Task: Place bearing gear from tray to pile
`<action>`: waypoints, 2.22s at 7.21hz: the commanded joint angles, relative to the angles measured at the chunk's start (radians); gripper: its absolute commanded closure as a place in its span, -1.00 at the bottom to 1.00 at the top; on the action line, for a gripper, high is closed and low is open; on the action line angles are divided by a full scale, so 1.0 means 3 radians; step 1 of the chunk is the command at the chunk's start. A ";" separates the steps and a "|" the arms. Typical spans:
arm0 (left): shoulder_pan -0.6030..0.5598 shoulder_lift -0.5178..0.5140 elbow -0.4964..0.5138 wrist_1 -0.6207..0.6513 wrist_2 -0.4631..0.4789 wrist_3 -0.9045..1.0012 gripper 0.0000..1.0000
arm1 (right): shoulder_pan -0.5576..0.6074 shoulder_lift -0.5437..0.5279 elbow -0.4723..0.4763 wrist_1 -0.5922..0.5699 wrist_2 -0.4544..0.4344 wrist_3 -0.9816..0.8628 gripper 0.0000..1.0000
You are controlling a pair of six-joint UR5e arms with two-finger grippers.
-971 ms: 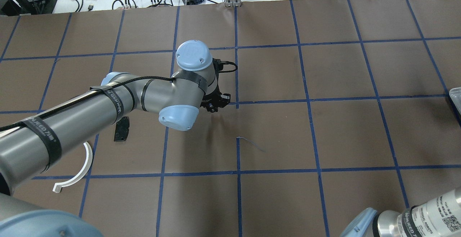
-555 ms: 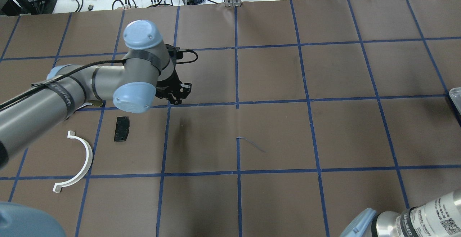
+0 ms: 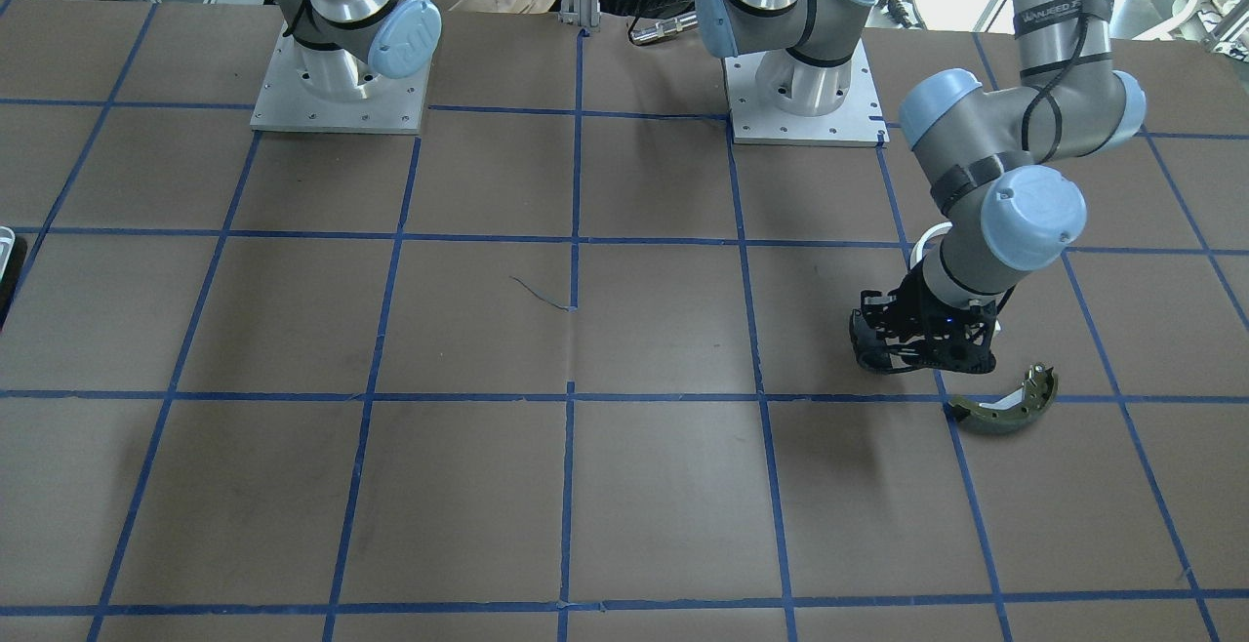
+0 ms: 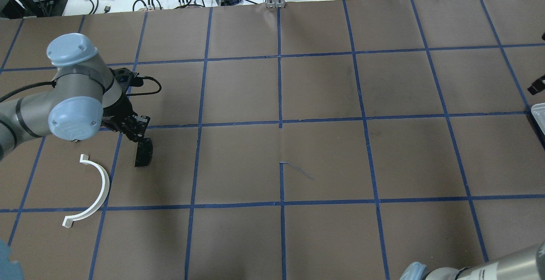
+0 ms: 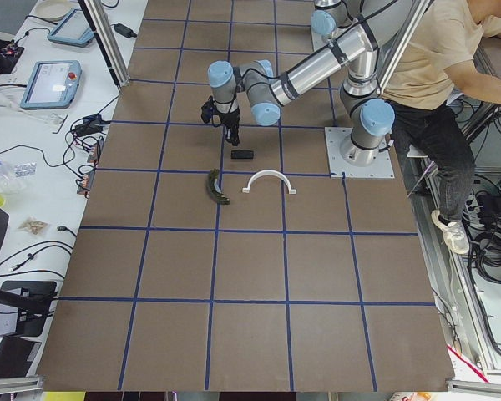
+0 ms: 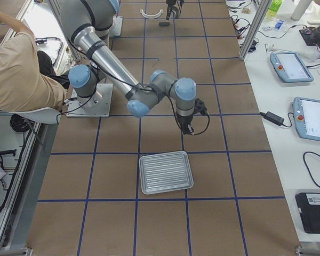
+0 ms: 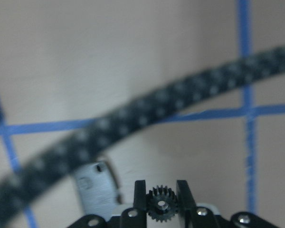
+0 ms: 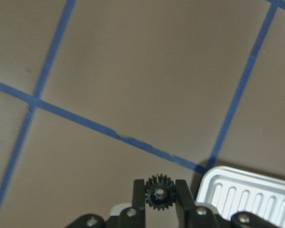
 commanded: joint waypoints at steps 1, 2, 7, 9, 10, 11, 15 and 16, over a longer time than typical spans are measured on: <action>0.0307 0.0023 -0.0265 0.0063 0.0003 0.0316 1.00 | 0.0813 -0.0223 0.0028 0.0251 -0.0007 0.1263 1.00; 0.0328 0.0033 -0.0378 0.0058 0.0003 0.0311 1.00 | 0.1191 -0.0208 0.0074 0.0272 0.0023 0.1923 1.00; 0.0369 0.0105 -0.0471 0.0119 0.0018 0.0341 -1.00 | 0.3165 0.0169 0.0110 0.0002 0.0018 0.4793 1.00; 0.0354 0.0105 -0.0339 0.0099 0.0003 0.0311 -1.00 | 0.3551 0.0532 0.0176 -0.0289 -0.0007 0.5109 1.00; 0.0298 0.0085 -0.0232 0.0058 -0.0008 0.0250 -1.00 | 0.3653 0.0529 0.0182 -0.0427 0.0069 0.5251 1.00; 0.0247 0.0064 -0.0139 0.0018 -0.0023 0.0133 -1.00 | 0.3736 0.0554 0.0182 -0.0439 0.0227 0.5435 1.00; -0.0381 0.0034 0.0306 -0.0335 -0.0115 -0.0791 -1.00 | 0.3680 0.0569 0.0172 -0.0475 0.0172 0.5075 -1.00; -0.0606 0.0018 0.0306 -0.0336 -0.0135 -0.1194 -1.00 | 0.3503 0.0529 0.0166 -0.0429 0.0167 0.5018 -1.00</action>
